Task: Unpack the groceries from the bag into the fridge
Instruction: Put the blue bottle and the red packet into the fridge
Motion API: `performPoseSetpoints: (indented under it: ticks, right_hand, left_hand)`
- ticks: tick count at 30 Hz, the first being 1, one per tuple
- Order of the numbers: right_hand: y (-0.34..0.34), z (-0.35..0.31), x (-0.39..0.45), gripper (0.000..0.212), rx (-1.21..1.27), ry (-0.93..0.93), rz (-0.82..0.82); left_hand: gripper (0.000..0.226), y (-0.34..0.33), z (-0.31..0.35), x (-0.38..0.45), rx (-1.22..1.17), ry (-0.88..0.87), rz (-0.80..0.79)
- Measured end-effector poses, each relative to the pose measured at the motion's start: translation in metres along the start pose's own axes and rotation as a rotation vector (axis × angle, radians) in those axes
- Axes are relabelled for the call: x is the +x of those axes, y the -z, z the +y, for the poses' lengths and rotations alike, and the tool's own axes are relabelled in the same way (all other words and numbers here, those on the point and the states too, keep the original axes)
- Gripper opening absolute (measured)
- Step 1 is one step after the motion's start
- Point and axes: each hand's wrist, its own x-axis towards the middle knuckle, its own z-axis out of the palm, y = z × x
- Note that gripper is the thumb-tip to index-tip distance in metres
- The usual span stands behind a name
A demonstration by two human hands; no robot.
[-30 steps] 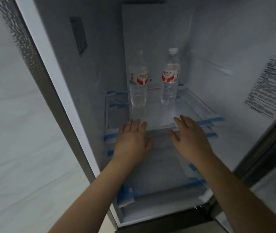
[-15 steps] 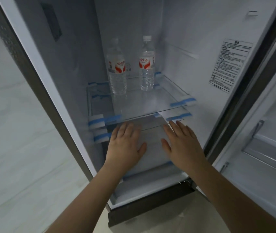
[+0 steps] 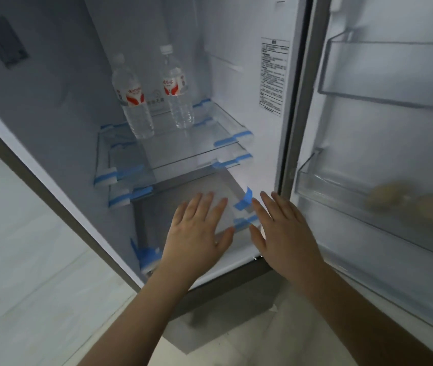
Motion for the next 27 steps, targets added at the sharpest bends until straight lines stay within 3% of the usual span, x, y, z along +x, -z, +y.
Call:
performPoseSetpoints:
  ticks: [6,14,20,27]
  right_hand:
    - [0.003,0.020,-0.036,0.063,0.011,-0.068,-0.066]
    - [0.016,0.036,-0.072,0.073,-0.033,-0.259,-0.019]
    - [0.023,0.018,-0.101,0.079,-0.062,-0.451,0.002]
    - [0.029,-0.026,-0.142,0.075,-0.057,-0.641,0.014]
  left_hand:
    - [0.080,-0.006,0.034,-0.002,0.008,-0.076,-0.052]
    - [0.082,-0.006,0.062,0.008,-0.058,-0.272,-0.039]
    - [0.067,-0.005,0.074,0.008,-0.106,-0.458,-0.034]
    - [0.071,-0.025,0.064,-0.004,-0.193,-0.675,-0.007]
